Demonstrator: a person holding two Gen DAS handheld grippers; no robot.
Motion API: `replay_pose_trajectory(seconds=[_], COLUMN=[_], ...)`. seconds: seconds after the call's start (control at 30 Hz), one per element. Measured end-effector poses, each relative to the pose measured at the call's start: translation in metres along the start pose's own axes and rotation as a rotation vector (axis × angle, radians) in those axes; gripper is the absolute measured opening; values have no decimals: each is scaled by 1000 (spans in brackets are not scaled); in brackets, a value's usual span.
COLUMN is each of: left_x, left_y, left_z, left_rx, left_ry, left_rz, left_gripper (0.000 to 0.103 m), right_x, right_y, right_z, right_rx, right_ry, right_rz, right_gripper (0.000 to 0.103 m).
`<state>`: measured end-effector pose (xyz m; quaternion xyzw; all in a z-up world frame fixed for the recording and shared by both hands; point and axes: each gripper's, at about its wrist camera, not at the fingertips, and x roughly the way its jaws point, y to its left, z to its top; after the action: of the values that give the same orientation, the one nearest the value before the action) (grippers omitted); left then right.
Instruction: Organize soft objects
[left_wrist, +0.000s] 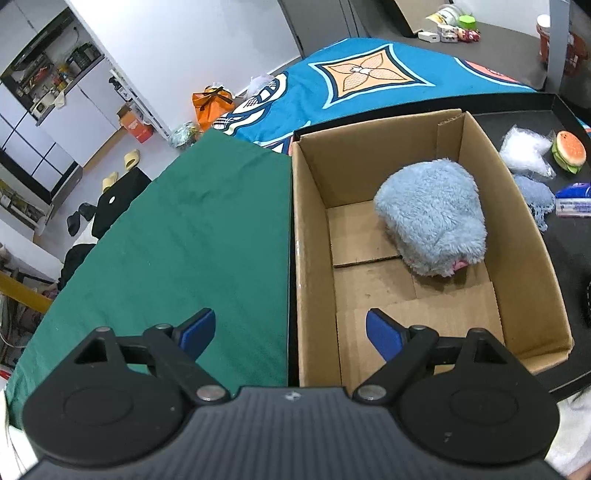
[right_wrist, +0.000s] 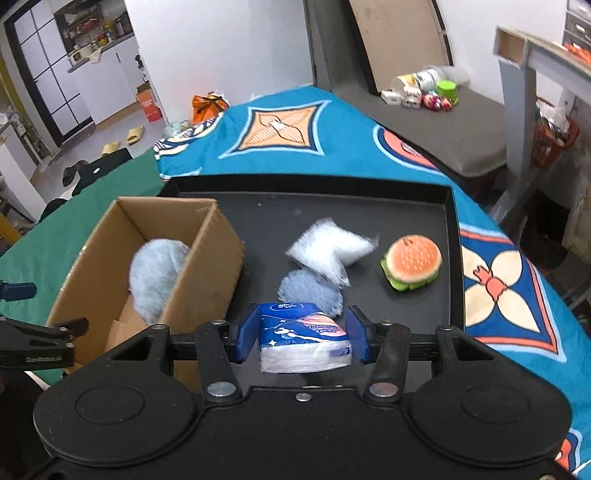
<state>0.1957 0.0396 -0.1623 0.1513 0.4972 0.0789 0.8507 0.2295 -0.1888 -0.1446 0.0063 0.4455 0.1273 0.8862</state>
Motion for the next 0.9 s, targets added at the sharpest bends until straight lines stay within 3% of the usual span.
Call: replay_pose_trajectory(seconds=[0.53,0.83,0.87,0.9], left_x=[-3,1,1,2], left_y=[20,26,27,28], left_z=[-8,-9,-10,-10], left_rx=[-89,-128,-132,-135], left_ry=[-43,-41,-40,-38], left_rz=[-64,-112,-119,-126], left_gripper=[84,66,63,61], right_x=[-5,-9,-11,-12], right_y=[51,65,66,68], right_z=[20,32,33,34], right_rx=[-94,-124,-128,-131], right_ry=[-42,-81,-87,-89], right_rz=[6,-36,-36,-32], right_gripper=[50,48,46,19])
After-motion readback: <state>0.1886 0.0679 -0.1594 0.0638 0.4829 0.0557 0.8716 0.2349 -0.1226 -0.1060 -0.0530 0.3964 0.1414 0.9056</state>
